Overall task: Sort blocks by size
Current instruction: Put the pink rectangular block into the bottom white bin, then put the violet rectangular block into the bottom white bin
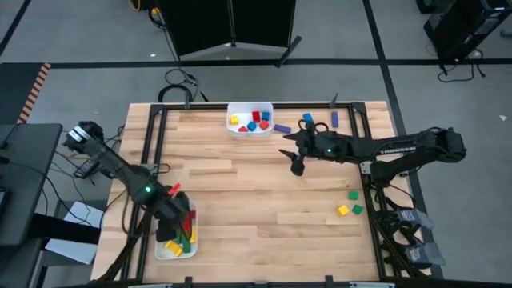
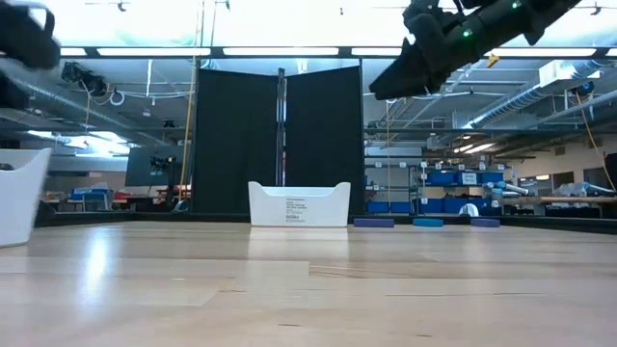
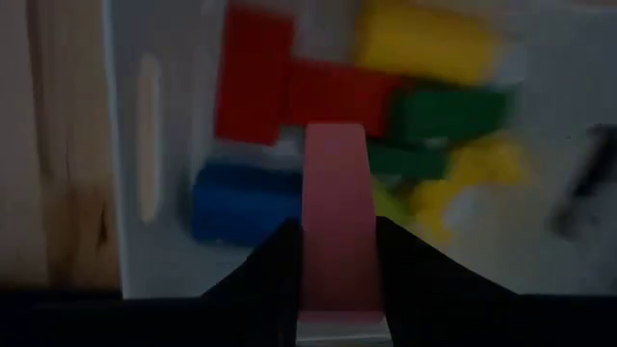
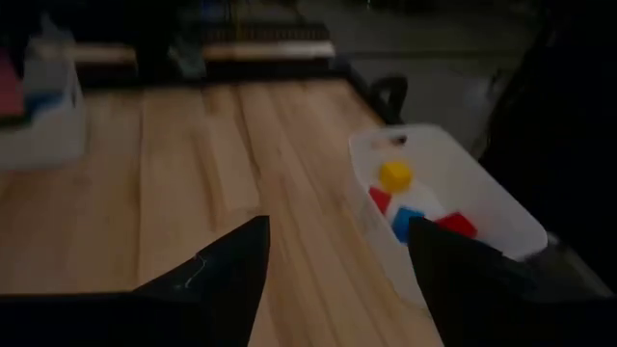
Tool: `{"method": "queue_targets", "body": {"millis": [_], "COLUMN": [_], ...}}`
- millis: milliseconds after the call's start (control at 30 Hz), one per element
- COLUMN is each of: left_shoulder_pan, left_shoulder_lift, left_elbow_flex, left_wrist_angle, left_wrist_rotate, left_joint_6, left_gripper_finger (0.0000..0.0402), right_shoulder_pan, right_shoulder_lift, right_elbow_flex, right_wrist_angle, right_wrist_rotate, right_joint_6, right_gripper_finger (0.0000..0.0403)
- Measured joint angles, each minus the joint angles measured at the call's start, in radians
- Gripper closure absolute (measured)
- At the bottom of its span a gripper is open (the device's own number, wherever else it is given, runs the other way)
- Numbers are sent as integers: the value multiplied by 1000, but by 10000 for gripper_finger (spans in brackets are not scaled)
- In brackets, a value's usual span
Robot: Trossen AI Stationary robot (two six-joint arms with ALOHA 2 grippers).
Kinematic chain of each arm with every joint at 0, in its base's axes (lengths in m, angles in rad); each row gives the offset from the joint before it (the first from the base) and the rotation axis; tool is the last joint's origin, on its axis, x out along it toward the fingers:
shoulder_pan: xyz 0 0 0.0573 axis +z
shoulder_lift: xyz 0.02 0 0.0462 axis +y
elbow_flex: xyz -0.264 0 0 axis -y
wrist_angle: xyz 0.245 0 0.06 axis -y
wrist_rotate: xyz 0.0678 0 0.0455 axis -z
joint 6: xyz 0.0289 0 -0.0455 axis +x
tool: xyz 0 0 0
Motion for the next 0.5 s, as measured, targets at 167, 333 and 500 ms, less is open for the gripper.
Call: {"method": "queue_targets", "body": {"millis": [167,333,500], "left_shoulder_pan": [-17,-16,-13], "left_shoulder_lift": [54,53,52], "left_elbow_flex": [-31,4,106], "left_wrist_angle": [2,-22,-88], "left_wrist_rotate": [6,-2,-93], "left_joint_6": [-40,-42,9], "left_gripper_finger": [289,148,28], "right_shoulder_pan": [32,84,95], "right_shoulder_lift": [-8,-35,-33], "right_elbow_flex": [45,55,55], "right_wrist_angle": [-132,-222,-293], "right_wrist_rotate": [0,0,167], "right_joint_6": [-6,-14,57], "right_gripper_finger": [134,123,121]}}
